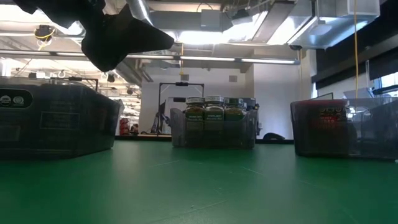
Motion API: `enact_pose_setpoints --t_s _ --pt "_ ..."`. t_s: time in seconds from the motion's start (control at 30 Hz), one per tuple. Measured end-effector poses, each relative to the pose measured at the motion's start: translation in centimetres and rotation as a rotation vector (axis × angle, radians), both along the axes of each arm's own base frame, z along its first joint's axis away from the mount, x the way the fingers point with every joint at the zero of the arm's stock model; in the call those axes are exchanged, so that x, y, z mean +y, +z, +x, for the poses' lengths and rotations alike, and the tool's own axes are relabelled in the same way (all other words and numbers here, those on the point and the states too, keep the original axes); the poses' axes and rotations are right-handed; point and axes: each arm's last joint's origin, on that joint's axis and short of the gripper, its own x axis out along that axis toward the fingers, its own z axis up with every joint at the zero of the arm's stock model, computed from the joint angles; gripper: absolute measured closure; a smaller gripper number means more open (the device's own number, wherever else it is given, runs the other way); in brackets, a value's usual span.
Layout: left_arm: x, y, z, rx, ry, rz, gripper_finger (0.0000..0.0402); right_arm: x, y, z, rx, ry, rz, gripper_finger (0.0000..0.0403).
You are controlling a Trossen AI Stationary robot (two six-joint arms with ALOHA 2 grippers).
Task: Sort spices by type
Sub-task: Put the red seasoning can into the right black bin
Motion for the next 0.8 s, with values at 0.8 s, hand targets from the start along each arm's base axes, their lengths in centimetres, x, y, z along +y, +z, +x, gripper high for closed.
enact_pose_setpoints --t_s 0.8 --pt "0.0 0.0 0.0 -0.002 0.001 -0.003 0.0151 0.5 -2.8 1.2 -0.027 0.036 -0.127 0.0013"
